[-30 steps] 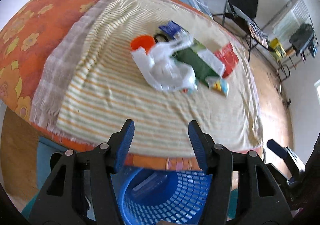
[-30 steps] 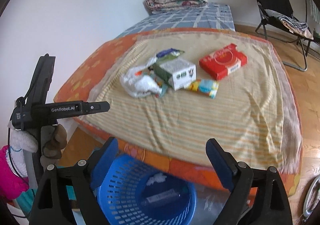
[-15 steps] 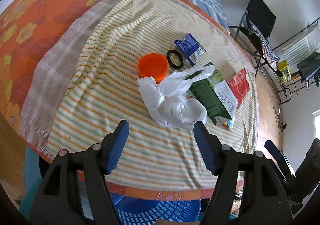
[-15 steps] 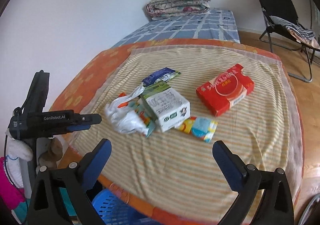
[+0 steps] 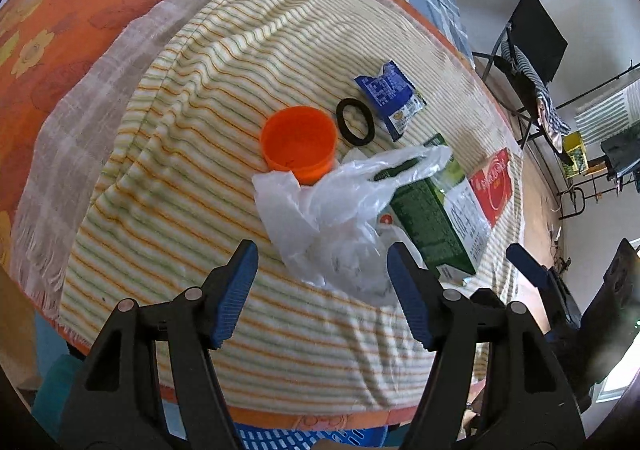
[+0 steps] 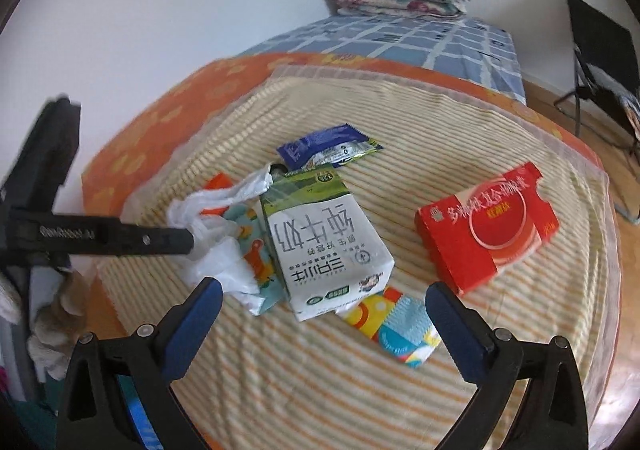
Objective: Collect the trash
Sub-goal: 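Grasp the white plastic bag with the left tool while the right tool grasps the milk carton, then carry bag and milk carton over the blue basket and release both, then move both tools back over the bed toward the orange cap and white tube, then grasp the orange cap with the left tool while the right tool grasps the white tube package, then carry cap and tube over the blue basket and open both tools to drop them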
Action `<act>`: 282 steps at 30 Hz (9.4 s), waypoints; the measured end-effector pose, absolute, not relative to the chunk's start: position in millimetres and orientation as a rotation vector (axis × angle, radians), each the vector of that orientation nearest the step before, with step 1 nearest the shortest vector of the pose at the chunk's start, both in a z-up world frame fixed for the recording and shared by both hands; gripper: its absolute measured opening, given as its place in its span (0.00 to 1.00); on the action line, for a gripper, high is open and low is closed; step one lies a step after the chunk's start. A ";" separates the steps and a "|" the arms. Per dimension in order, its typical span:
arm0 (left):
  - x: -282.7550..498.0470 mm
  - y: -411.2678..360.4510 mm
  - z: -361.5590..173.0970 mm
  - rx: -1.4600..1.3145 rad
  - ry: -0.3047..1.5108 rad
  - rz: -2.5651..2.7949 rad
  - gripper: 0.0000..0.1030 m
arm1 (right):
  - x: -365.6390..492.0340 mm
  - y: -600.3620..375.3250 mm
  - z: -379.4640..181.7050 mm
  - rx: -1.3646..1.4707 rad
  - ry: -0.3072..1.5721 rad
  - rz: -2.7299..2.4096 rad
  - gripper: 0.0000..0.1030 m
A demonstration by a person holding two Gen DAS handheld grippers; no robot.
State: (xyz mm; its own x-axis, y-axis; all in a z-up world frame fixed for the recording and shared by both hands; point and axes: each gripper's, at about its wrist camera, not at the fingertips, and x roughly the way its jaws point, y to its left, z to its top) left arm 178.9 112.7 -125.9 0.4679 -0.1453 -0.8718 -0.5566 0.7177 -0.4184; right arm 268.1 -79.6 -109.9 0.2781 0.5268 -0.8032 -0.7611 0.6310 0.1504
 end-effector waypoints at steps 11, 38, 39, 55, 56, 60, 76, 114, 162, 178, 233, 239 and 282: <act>193.5 114.9 -134.6 -0.742 1.082 0.261 0.50 | 285.5 -60.6 -132.1 -0.328 0.971 0.877 1.00; 170.4 117.4 -87.6 -0.665 0.950 0.241 0.30 | 272.2 -82.8 -98.6 -0.232 0.911 0.848 0.72; 168.5 117.2 -85.5 -0.659 0.945 0.240 0.30 | 271.3 -84.2 -96.0 -0.228 0.907 0.847 0.72; 122.3 95.6 -52.4 -0.526 0.888 0.179 0.30 | 225.7 -127.2 -45.1 -0.166 0.853 0.860 0.72; 119.7 93.1 -51.3 -0.515 0.886 0.176 0.30 | 222.6 -129.4 -43.5 -0.165 0.853 0.864 0.72; 104.3 79.6 -45.4 -0.449 0.873 0.155 0.30 | 205.1 -140.8 -34.0 -0.155 0.847 0.876 0.72; 54.2 27.6 -47.8 -0.276 0.878 0.055 0.30 | 117.5 -185.7 -23.5 -0.171 0.852 0.939 0.72; -1.4 -37.1 -148.1 -0.184 1.128 -0.018 0.30 | 21.6 -190.5 -136.9 -0.390 1.097 0.991 0.72; 64.2 38.1 -94.8 -0.249 1.052 0.119 0.58 | 86.7 -187.9 -108.5 -0.189 1.104 0.894 0.90; 140.5 103.5 -96.1 -0.391 1.055 0.193 0.58 | 172.8 -145.3 -67.1 -0.325 0.870 0.869 1.00; 213.1 160.1 -126.2 -0.496 1.018 0.287 0.46 | 267.6 -51.4 -146.0 -0.496 1.018 0.885 0.14; 204.0 155.7 -110.4 -0.468 0.987 0.272 0.46 | 268.8 -65.3 -129.9 -0.421 1.011 0.873 0.09; 49.3 13.8 -86.2 -0.196 1.002 -0.013 0.46 | 64.0 -172.9 -78.3 -0.329 1.038 1.084 0.05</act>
